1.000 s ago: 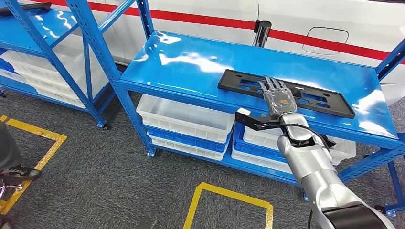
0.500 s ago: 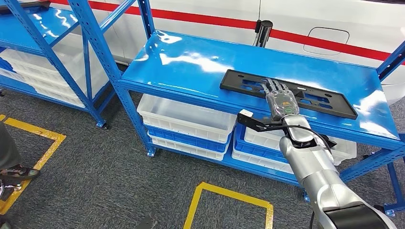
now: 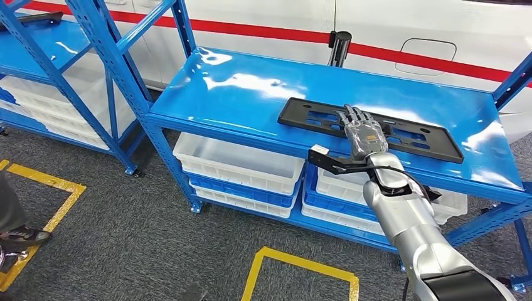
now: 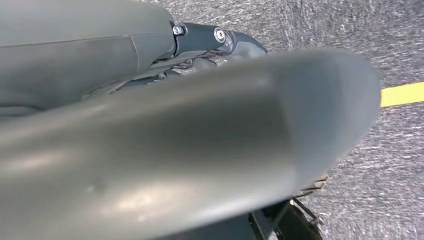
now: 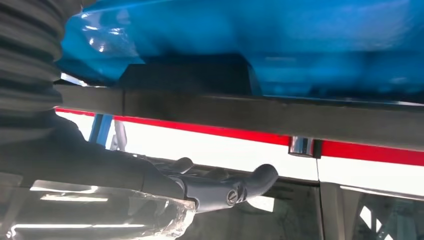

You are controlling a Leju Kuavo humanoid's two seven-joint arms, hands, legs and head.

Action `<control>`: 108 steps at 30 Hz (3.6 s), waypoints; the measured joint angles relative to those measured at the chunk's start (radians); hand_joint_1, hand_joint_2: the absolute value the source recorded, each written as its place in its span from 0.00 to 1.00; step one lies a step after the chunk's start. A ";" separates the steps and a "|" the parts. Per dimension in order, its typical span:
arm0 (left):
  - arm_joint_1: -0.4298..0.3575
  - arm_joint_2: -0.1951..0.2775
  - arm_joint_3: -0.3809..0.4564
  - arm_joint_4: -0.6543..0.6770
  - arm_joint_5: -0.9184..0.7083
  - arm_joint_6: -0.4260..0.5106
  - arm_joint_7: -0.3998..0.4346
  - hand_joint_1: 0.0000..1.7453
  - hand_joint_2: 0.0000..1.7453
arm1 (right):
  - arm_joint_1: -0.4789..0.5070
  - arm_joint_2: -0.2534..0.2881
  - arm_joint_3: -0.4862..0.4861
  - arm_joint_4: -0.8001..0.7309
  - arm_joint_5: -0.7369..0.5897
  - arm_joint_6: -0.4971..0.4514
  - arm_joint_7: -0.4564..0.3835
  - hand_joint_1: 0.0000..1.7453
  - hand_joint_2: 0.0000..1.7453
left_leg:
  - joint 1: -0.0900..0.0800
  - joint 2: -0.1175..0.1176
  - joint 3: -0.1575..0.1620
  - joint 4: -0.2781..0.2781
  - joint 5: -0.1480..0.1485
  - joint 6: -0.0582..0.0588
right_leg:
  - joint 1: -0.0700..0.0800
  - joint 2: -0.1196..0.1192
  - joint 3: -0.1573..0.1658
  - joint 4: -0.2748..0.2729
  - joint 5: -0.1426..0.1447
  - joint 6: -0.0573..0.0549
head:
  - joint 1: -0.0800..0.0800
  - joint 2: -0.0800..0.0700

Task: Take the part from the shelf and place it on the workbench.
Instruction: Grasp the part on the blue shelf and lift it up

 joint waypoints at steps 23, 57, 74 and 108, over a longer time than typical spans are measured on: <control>-0.008 -0.001 0.123 -0.017 0.127 0.063 -0.327 0.00 0.00 | 0.007 -0.032 -0.036 -0.009 0.021 0.023 0.001 0.72 1.00 | 0.010 0.001 -0.024 -0.007 0.043 0.030 | 0.005 -0.006 -0.121 0.230 -0.081 0.030 | 0.003 0.000; -0.007 -0.007 0.175 -0.039 0.076 0.074 -0.319 0.00 1.00 | 0.202 -0.114 -0.080 -0.595 -0.106 -0.040 -0.123 0.90 1.00 | -0.003 -0.002 -0.007 -0.011 0.021 0.016 | 0.006 -0.005 0.001 -0.003 0.001 0.011 | 0.001 0.000; 0.003 -0.024 0.169 -0.029 0.039 0.021 -0.218 0.00 1.00 | 0.243 -0.110 -0.077 -0.588 -0.092 -0.050 -0.122 0.90 1.00 | 0.032 -0.002 -0.037 0.022 0.028 -0.019 | -0.036 0.007 -0.021 0.056 -0.027 0.057 | 0.000 0.000; 0.003 -0.025 0.167 -0.025 0.013 0.022 -0.179 0.00 1.00 | 0.277 -0.119 -0.078 -0.589 -0.039 -0.036 -0.072 0.90 1.00 | 0.007 0.008 -0.181 0.106 0.044 -0.006 | -0.018 -0.012 0.039 0.036 -0.071 0.002 | -0.006 0.000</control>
